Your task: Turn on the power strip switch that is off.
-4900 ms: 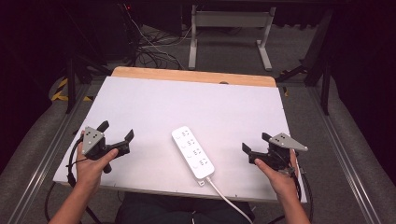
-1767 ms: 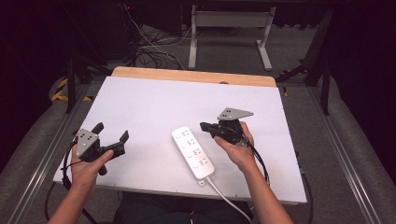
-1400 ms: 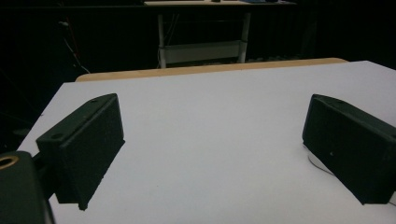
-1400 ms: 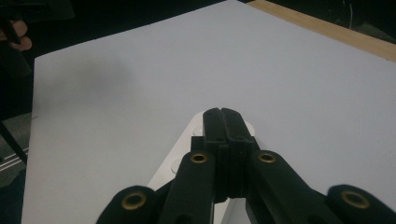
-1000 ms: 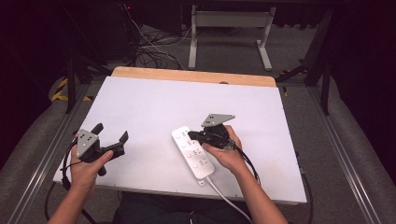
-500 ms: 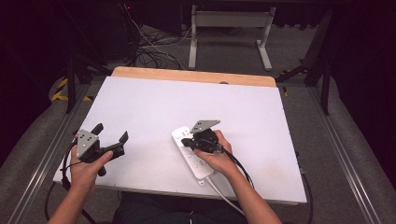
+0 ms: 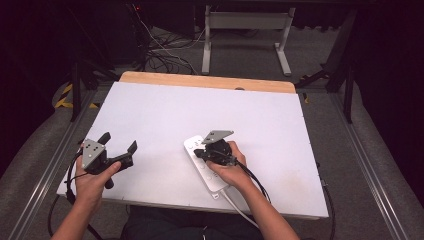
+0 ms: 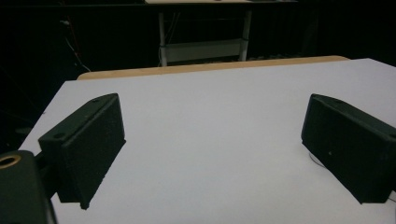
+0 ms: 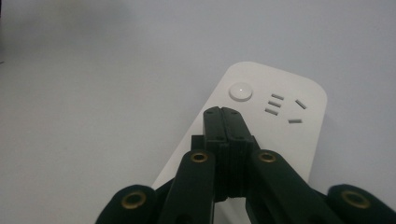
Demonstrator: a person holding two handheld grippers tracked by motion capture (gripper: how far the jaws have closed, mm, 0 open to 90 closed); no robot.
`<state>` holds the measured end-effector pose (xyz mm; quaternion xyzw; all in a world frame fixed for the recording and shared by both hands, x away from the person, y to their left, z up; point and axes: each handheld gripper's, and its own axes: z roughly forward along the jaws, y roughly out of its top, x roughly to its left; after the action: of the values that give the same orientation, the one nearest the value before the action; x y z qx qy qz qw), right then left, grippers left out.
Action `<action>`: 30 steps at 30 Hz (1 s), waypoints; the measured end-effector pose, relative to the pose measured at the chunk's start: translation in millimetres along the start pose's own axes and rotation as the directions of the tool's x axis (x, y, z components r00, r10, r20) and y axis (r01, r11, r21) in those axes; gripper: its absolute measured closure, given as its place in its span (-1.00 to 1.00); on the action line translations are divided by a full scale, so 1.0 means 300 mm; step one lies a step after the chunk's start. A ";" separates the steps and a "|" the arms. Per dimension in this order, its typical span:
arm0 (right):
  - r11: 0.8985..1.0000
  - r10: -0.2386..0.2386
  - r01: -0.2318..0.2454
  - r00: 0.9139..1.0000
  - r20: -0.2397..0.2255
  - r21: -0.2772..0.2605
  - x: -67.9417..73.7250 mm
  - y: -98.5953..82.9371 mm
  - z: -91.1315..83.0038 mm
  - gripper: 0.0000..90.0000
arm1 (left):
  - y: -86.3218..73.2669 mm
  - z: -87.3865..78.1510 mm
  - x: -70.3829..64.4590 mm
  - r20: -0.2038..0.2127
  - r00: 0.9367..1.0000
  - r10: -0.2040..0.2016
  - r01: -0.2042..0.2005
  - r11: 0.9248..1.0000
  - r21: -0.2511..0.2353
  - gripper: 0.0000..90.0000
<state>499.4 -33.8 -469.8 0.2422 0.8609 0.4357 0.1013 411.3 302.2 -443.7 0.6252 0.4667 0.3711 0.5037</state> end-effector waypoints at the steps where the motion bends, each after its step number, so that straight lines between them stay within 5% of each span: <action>1: 1.000 0.003 -0.003 1.000 0.004 -0.001 0.001 -0.002 0.001 1.00 | 0.000 -0.001 0.000 0.001 1.000 0.001 -0.001 1.000 0.002 -0.85; 19: 0.998 -0.017 0.012 0.998 0.067 0.064 0.041 0.020 0.011 1.00 | -0.003 0.001 0.002 -0.009 1.000 -0.004 0.004 1.000 0.005 -0.85; 30: 0.997 -0.022 0.017 0.997 0.067 0.070 0.041 0.023 0.010 1.00 | -0.003 0.001 0.002 -0.006 1.000 -0.002 0.002 1.000 0.005 -0.85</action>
<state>492.2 -22.1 -465.7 0.2519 0.8740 0.3959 0.1262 411.5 302.7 -444.6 0.6250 0.4695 0.3713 0.5011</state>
